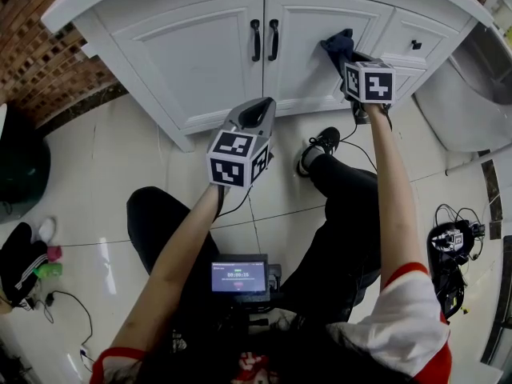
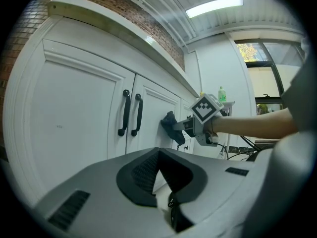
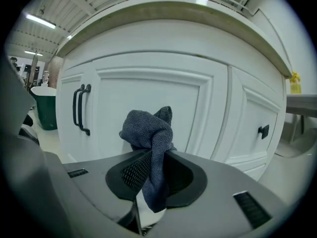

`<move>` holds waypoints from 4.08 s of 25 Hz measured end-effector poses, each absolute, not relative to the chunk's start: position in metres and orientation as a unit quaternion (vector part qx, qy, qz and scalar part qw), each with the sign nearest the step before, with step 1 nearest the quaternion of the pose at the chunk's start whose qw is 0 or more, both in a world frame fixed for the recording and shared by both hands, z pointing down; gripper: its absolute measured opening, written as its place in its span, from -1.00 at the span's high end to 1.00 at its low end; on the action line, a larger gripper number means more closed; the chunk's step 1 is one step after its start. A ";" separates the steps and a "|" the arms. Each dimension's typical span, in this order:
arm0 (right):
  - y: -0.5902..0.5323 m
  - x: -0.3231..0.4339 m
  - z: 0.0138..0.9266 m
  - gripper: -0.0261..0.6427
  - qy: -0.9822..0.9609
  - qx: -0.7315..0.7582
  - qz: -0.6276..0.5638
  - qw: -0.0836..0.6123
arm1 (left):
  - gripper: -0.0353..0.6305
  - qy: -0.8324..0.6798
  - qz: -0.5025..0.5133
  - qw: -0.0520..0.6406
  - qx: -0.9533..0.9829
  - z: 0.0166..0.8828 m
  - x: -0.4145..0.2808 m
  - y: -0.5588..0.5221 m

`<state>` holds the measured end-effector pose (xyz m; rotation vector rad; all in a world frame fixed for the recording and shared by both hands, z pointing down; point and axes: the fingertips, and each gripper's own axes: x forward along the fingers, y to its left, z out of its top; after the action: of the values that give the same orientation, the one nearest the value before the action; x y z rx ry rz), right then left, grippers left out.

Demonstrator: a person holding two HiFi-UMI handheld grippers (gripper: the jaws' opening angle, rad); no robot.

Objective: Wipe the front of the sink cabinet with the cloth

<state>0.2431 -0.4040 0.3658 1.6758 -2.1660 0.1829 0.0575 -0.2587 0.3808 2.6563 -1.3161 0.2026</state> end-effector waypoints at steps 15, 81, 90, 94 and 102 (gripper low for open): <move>-0.389 0.223 0.542 0.68 -0.747 0.574 0.182 0.282 | 0.79 -0.432 0.082 0.082 0.894 0.395 0.067 -0.266; -0.415 0.311 0.453 0.68 -0.722 0.634 0.139 0.240 | 0.78 -0.436 0.084 0.115 0.889 0.419 0.060 -0.264; -0.405 0.313 0.554 0.68 -0.690 0.621 0.203 0.312 | 0.79 -0.442 0.091 0.120 0.884 0.430 0.053 -0.274; -0.400 0.307 0.593 0.68 -0.679 0.612 0.229 0.333 | 0.79 -0.444 0.093 0.125 0.882 0.438 0.050 -0.277; -0.390 0.293 0.641 0.68 -0.669 0.594 0.260 0.363 | 0.78 -0.444 0.101 0.134 0.880 0.451 0.046 -0.280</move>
<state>0.2927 -0.3905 0.6413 1.5283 -1.7225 0.6679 0.0461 -0.2799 0.4509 2.5520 -1.2886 0.2916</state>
